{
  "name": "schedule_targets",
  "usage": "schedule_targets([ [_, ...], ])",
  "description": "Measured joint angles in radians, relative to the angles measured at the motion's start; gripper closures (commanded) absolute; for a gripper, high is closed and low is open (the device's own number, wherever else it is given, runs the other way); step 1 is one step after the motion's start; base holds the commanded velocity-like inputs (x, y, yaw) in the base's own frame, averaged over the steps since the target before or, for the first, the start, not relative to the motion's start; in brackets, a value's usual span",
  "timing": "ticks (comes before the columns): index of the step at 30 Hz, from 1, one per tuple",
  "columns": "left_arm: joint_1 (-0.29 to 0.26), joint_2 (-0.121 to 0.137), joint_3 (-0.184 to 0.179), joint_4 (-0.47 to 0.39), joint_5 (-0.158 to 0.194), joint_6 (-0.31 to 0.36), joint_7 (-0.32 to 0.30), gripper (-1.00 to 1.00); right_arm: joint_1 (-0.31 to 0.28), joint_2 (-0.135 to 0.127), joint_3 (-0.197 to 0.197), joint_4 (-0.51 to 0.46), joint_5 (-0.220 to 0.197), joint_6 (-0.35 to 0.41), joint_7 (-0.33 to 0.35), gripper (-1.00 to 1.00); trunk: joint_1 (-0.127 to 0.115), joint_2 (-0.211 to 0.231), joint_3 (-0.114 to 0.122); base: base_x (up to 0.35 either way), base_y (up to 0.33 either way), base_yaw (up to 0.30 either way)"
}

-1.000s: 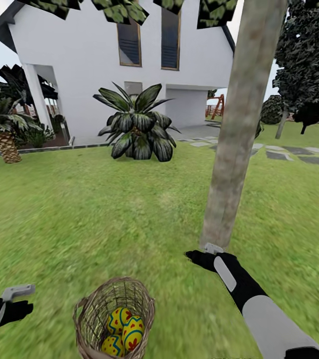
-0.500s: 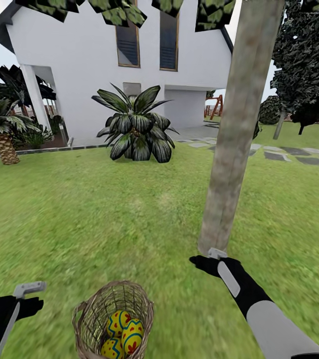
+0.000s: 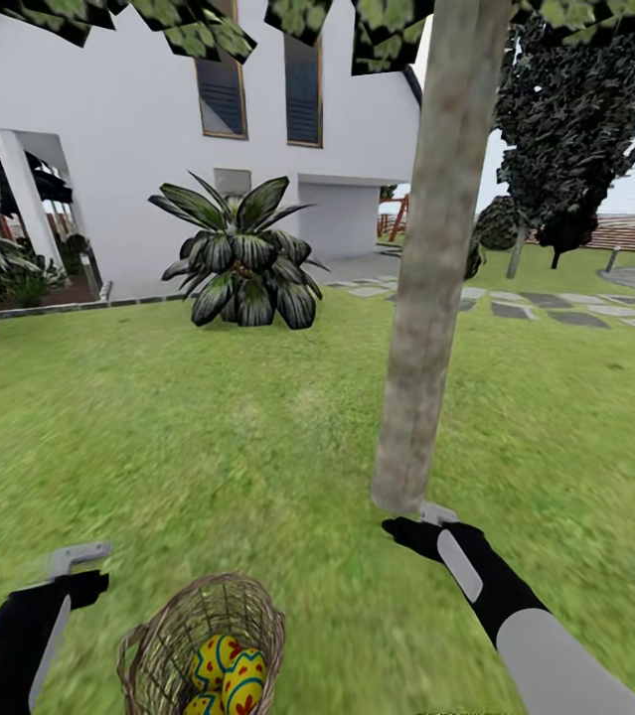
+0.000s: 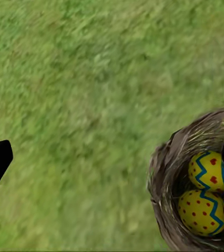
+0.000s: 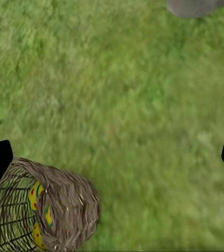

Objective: Take the three Easter eggs out of the wicker basket on the lawn in the garden, then place them on the lawn next to a single tree (choose any tree) so that all three eggs are next to the same tree and none are left in the basket.

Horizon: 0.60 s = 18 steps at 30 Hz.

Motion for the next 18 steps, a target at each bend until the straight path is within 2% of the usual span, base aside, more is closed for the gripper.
schedule_targets([
  [3, 0.000, -0.022, -0.005, -0.001, 0.001, -0.028, 0.006, -1.00, 0.016, -0.001, -0.001, 0.001, -0.001, -0.025, 0.002, -1.00, -0.012, 0.021, 0.012, 0.000, 0.000, -0.255],
  [7, 0.001, -0.033, -0.008, -0.002, 0.006, -0.051, 0.008, -1.00, 0.033, -0.001, -0.001, 0.000, -0.002, -0.043, 0.005, -1.00, -0.027, 0.049, 0.026, 0.000, 0.000, -0.137],
  [12, 0.001, -0.046, -0.009, -0.001, 0.011, -0.061, 0.003, -1.00, 0.039, -0.001, 0.000, -0.004, -0.001, -0.048, 0.006, -1.00, -0.046, 0.084, 0.043, 0.000, 0.000, -0.037],
  [15, 0.002, -0.075, -0.009, 0.002, 0.012, -0.065, 0.000, -1.00, 0.040, 0.000, 0.000, -0.009, -0.003, -0.051, 0.007, -1.00, -0.054, 0.098, 0.049, 0.000, 0.000, -0.011],
  [18, 0.002, -0.088, -0.008, 0.006, 0.012, -0.068, -0.002, -1.00, 0.040, 0.000, 0.001, -0.026, -0.005, -0.050, 0.007, -1.00, -0.054, 0.098, 0.049, 0.000, 0.000, -0.004],
])
